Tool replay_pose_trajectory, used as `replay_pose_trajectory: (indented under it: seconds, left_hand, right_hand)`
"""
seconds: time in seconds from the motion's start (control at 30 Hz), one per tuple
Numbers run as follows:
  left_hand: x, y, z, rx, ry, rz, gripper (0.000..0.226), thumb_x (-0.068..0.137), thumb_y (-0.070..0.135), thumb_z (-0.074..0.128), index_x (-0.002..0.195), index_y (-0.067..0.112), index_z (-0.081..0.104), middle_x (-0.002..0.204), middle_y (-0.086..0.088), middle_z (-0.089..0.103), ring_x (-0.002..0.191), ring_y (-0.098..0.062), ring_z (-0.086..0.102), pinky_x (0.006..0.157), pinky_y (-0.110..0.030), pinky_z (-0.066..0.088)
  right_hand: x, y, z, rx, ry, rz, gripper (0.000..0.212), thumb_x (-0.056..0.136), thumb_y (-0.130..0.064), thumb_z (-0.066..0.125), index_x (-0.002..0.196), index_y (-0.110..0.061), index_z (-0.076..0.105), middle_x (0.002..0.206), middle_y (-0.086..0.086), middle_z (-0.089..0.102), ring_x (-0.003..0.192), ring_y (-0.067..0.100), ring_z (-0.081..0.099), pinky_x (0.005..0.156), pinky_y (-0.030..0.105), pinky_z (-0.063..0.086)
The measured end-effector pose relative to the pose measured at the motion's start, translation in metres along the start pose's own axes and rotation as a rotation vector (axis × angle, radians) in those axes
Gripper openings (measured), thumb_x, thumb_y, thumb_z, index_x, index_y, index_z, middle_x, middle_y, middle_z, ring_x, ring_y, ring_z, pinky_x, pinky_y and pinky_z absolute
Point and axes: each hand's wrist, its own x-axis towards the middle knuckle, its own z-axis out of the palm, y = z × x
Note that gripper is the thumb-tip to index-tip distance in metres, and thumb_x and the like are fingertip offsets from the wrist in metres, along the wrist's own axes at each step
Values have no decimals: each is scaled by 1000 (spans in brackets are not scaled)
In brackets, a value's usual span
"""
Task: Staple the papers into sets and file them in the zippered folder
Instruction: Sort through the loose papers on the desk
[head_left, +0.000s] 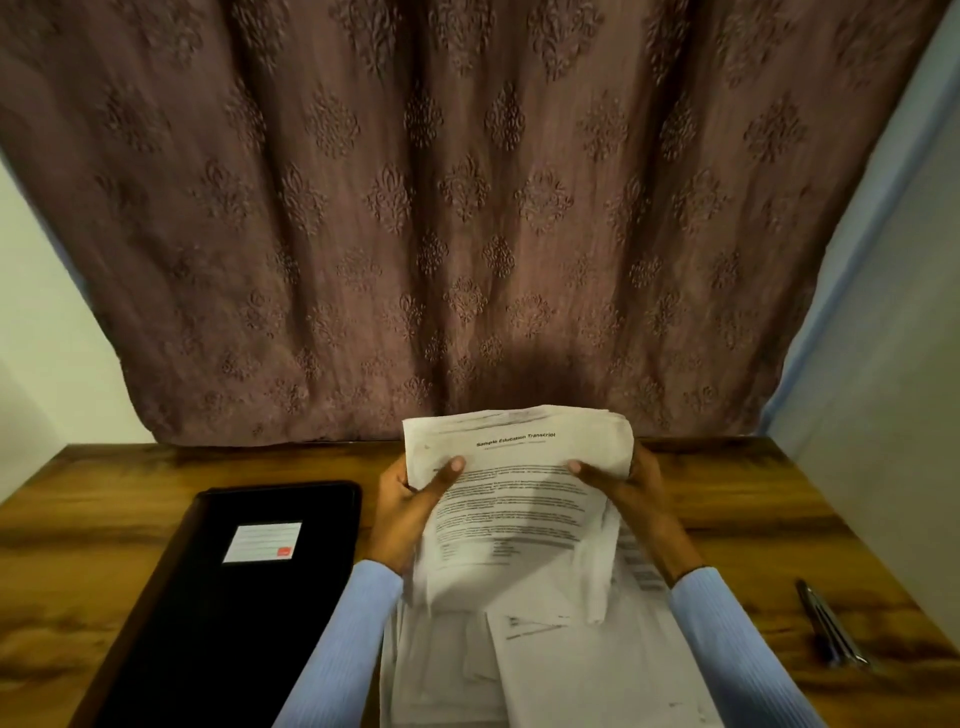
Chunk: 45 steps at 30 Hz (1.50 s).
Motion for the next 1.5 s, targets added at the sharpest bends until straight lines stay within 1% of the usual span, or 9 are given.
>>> replay_pose_trajectory:
  seconds: [0.1, 0.33, 0.47, 0.6, 0.7, 0.9, 1.03, 1.23, 1.5]
  left_hand:
    - [1, -3, -1, 54, 14, -21, 15, 82, 3, 66, 97, 6, 67, 89, -4, 75, 83, -21, 72, 62, -23, 56]
    - [6, -1, -1, 72, -2, -97, 30, 74, 9, 74, 103, 7, 66, 99, -10, 73, 92, -27, 70, 76, -36, 57]
    - [1, 5, 4, 3, -31, -55, 21, 79, 2, 67, 98, 11, 65, 86, -2, 75, 81, -18, 72, 63, -24, 56]
    - [-8, -5, 4, 60, -18, -13, 24, 69, 12, 74, 91, 17, 67, 84, 5, 75, 81, -13, 72, 62, -20, 55]
    - [-6, -6, 5, 117, 10, 15, 18, 77, 5, 71, 89, 17, 67, 80, 10, 75, 79, -8, 71, 61, -18, 54]
    - [-6, -7, 3, 117, -43, 11, 21, 80, 5, 68, 96, 19, 68, 91, 7, 75, 89, -11, 70, 72, -22, 56]
    - [-12, -16, 1, 160, -83, -5, 27, 81, 3, 67, 98, 24, 65, 91, 14, 74, 93, -6, 69, 74, -19, 55]
    - [-10, -21, -2, 182, -95, 21, 31, 78, 0, 69, 98, 22, 65, 89, 17, 73, 89, -3, 69, 71, -16, 54]
    - [-11, -28, -1, 176, -81, 31, 27, 81, -1, 66, 97, 20, 65, 82, 22, 72, 84, 1, 69, 66, -13, 52]
  right_hand:
    - [0, 2, 1, -12, 15, 4, 29, 75, -8, 73, 93, -27, 59, 92, -7, 66, 83, 6, 64, 62, 16, 56]
    - [0, 11, 8, -7, -4, 102, 37, 66, -8, 80, 95, -24, 62, 94, -4, 68, 89, 16, 65, 63, 18, 56]
    - [-2, 5, 8, 111, -27, 112, 57, 51, -25, 90, 102, -15, 66, 100, 5, 71, 92, 21, 67, 74, 34, 57]
    - [-10, 9, 6, 14, -81, 115, 46, 63, -5, 83, 95, -27, 60, 95, -6, 67, 91, 12, 64, 69, 20, 56]
    - [-10, 10, 8, -24, -56, 103, 44, 66, -4, 80, 96, -27, 59, 93, -8, 66, 89, 9, 63, 64, 14, 55]
    - [-12, 6, 11, 45, 5, 81, 37, 65, -4, 81, 93, -21, 64, 92, -3, 70, 85, 12, 67, 64, 21, 56]
    - [-22, 13, 12, 69, -21, 112, 46, 68, -4, 78, 110, -12, 60, 101, 3, 68, 92, 14, 65, 64, 15, 55]
    - [-25, 12, 11, 58, -15, 104, 44, 67, -2, 79, 105, -16, 61, 97, -2, 67, 91, 10, 64, 61, 13, 54]
    - [-22, 11, 4, 23, -38, 87, 42, 66, -6, 80, 104, -14, 64, 104, 6, 70, 95, 20, 67, 79, 35, 58]
